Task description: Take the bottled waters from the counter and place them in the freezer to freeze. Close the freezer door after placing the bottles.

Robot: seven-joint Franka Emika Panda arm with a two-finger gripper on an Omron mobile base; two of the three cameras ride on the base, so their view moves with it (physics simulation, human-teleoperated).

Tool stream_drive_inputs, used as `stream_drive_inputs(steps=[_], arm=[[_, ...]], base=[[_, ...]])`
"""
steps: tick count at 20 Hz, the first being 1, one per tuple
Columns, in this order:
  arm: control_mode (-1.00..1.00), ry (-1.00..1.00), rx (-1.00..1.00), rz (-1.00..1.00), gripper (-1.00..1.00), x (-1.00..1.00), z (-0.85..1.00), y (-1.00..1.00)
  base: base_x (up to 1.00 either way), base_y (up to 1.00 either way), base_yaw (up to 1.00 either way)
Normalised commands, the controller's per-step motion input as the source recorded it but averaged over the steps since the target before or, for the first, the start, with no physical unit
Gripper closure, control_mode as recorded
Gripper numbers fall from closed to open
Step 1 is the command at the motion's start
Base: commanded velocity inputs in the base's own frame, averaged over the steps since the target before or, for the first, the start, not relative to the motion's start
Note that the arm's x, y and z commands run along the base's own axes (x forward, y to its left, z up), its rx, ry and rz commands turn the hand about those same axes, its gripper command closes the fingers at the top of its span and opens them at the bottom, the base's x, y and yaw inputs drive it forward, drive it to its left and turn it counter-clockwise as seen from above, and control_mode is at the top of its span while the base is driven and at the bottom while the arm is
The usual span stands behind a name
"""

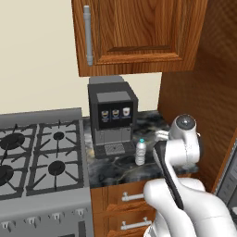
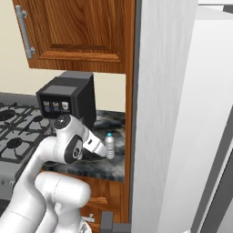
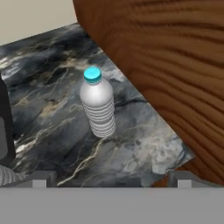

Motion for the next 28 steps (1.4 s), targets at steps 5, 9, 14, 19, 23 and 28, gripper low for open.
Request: stream_drive_inputs(steps=[5,9,14,19,23,28], arm=[[-1.0,0.05,-0.01,0.0,-1.0,0.28,-0.2,-0.21],[-1.0,0.11,0.0,0.0,-1.0,0.25,-0.15,-0.08],[-1.0,0.07,0.0,0.04,-1.0,0.01,-0.16,0.0],[-1.0,0.0,0.0,0.09,-1.0,0.0,-0.26,0.0],[-1.0,0.0,0.0,0.12,-1.0,0.0,-0.38,0.0],[-1.0,0.0,0.0,0.13,-1.0,0.01,-0.14,-0.06]], base=[[0.0,0.0,0.0],[0.0,0.0,0.0],[0.0,0.0,0.0],[0.0,0.0,0.0],[0.0,0.0,0.0],[0.0,0.0,0.0]])
